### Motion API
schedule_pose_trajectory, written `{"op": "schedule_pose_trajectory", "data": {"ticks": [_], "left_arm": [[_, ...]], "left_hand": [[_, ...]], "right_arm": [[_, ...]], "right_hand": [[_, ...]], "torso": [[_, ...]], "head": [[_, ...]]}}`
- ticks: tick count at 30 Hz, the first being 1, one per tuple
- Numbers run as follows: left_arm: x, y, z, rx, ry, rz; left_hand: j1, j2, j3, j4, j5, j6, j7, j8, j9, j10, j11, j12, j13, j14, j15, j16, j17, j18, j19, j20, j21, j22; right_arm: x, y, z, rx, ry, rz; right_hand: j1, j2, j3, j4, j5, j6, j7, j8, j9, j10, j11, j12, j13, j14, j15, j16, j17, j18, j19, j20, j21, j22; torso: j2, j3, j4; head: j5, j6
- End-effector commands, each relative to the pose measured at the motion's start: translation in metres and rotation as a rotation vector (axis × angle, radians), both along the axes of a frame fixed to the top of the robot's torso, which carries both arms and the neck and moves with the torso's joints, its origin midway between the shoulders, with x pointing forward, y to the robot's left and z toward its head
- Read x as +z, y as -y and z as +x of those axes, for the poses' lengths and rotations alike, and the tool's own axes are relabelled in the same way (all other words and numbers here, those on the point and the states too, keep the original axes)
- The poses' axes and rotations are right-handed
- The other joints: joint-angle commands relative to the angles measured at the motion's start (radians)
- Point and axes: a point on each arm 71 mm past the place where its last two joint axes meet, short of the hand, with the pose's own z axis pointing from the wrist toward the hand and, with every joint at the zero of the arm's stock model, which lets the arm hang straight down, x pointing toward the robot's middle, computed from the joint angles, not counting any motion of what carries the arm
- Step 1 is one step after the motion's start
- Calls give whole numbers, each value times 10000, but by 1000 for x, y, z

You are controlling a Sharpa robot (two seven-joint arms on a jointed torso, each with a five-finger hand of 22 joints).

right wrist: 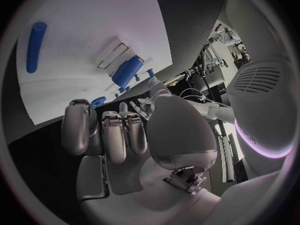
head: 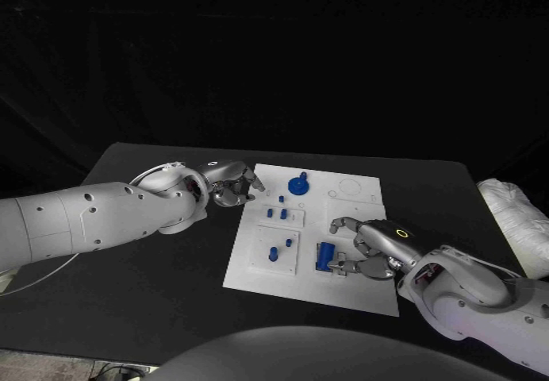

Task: Assemble the parts on the task board

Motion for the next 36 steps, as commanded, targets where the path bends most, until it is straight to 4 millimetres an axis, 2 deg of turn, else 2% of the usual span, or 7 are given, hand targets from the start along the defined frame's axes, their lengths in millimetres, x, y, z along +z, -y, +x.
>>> {"op": "schedule_pose_trajectory", "data": {"ticks": [1, 4, 11, 16, 25, 30, 36], "left_arm": [[1, 2, -1, -103, 92, -154], [1, 1, -1, -91, 36, -120], [0, 0, -1, -39, -86, -36], [-1, 0, -1, -14, -170, 20], [-2, 0, -1, 9, -258, 78], [-2, 0, -1, 10, -292, 99], [-3, 0, -1, 6, -342, 128]], "left_hand": [[79, 3, 49, 13, 55, 24, 60, 60, 13, 84, -15, 54, 1, 39, 38, 20, 8, 40, 26, 68, 61, 1564], [86, 4, 63, 9, 59, 32, 72, 62, 14, 103, -15, 58, 2, 40, 36, 21, 3, 42, 23, 66, 53, 1562], [86, 4, 68, 10, 61, 36, 80, 63, 15, 111, -15, 59, 1, 29, 35, 8, -24, 44, 20, 65, 44, 1559], [85, 2, 70, 11, 60, 37, 86, 63, 15, 113, -14, 58, 1, 24, 35, 1, -37, 49, 11, 65, 22, 1554], [85, 2, 70, 11, 60, 37, 86, 63, 15, 113, -14, 58, 1, 24, 35, 1, -37, 49, 11, 65, 22, 1554], [85, 2, 70, 11, 60, 37, 86, 63, 15, 113, -14, 58, 1, 24, 35, 1, -37, 49, 11, 65, 22, 1554], [82, -2, 75, 14, 61, 39, 99, 63, 15, 116, -9, 55, -1, 9, 36, -15, -66, 51, 6, 65, 9, 1550]], "right_arm": [[-3, -2, 0, -26, 426, -177], [-7, -4, 0, -63, 360, -172], [-16, -8, -2, -154, 96, -314], [-21, -8, -2, -220, -80, -468], [-26, -10, -1, -242, -408, -737], [-27, -11, 0, -242, -454, -782], [-28, -13, 0, -199, -475, -789]], "right_hand": [[72, -163, 46, 167, 53, -373, 48, 277, 80, 1021, 113, 39, 2633, 1043, 128, 34, 2634, -10, -82, 49, -61, 1719], [158, -239, 81, 315, 97, -655, 81, 515, 135, 1021, 171, 39, 2633, 1043, 172, 34, 2634, -9, -80, 86, -60, 1718], [227, -387, 84, 588, 131, -948, 126, 822, 122, 1021, 233, 39, 2633, 1043, 227, 34, 2634, 34, -181, 140, -238, 1658], [234, -393, 88, 623, 141, -974, 131, 860, 114, 1021, 239, 39, 2633, 1043, 233, 34, 2634, 49, -218, 147, -301, 1637], [102, -276, 102, 714, 414, -1051, 141, 1221, 72, 1021, 264, 39, 2633, 1043, 260, 34, 2634, 89, -324, 182, -479, 1581], [120, -179, 145, 658, 877, -1130, 139, 1483, 0, 1021, 263, 39, 2633, 1043, 263, 34, 2634, 95, -341, 193, -510, 1576], [315, -129, 215, 525, 1663, -1220, 125, 1812, -146, 1021, 246, 39, 2633, 1043, 250, 34, 2634, 102, -353, 186, -542, 1571]], "torso": [[-9, -5, -8], [-6, 9, 20], [-11, 3, -7], [-11, 8, -2], [-15, 9, 9], [-16, 10, -2], [-15, 15, 7]], "head": [[7, 1], [-10, 1], [-13, 1], [-17, 1], [-43, 1], [-38, 1], [-40, 1]]}}
